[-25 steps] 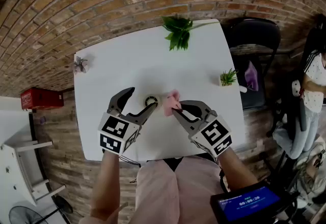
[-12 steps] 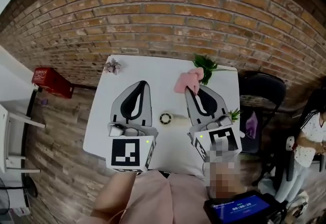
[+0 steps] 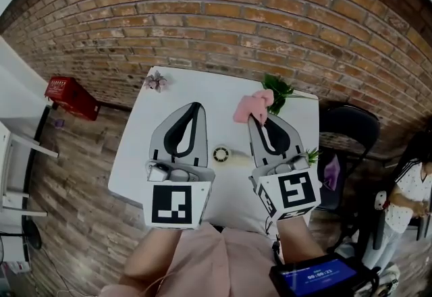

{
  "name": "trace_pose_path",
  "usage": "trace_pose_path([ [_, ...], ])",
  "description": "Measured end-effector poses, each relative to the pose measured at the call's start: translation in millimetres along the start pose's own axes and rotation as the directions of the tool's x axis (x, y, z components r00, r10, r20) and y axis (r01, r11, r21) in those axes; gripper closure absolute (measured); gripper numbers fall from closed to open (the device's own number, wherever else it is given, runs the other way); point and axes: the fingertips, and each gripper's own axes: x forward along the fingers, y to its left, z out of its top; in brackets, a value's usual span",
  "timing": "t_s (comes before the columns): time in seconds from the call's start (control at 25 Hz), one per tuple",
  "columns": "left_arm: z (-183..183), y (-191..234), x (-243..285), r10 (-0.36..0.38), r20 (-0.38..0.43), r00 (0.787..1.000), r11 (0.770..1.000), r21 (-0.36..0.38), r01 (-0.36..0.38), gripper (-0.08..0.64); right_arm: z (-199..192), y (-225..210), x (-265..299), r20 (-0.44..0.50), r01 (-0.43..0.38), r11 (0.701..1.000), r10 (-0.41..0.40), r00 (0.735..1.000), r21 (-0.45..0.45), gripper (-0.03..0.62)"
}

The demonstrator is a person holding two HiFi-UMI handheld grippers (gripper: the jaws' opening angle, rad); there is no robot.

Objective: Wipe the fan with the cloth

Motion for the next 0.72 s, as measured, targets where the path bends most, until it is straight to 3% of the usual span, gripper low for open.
trace_pose_path([
  [0.72,-0.7,-14.6,5.8,-0.011,-0.007,1.000,1.000,0.005,0.011,0.546,-5.7,3.6,2.4,-0.009,-0.035,0.999,0.035,0.999,-0.027,0.549],
])
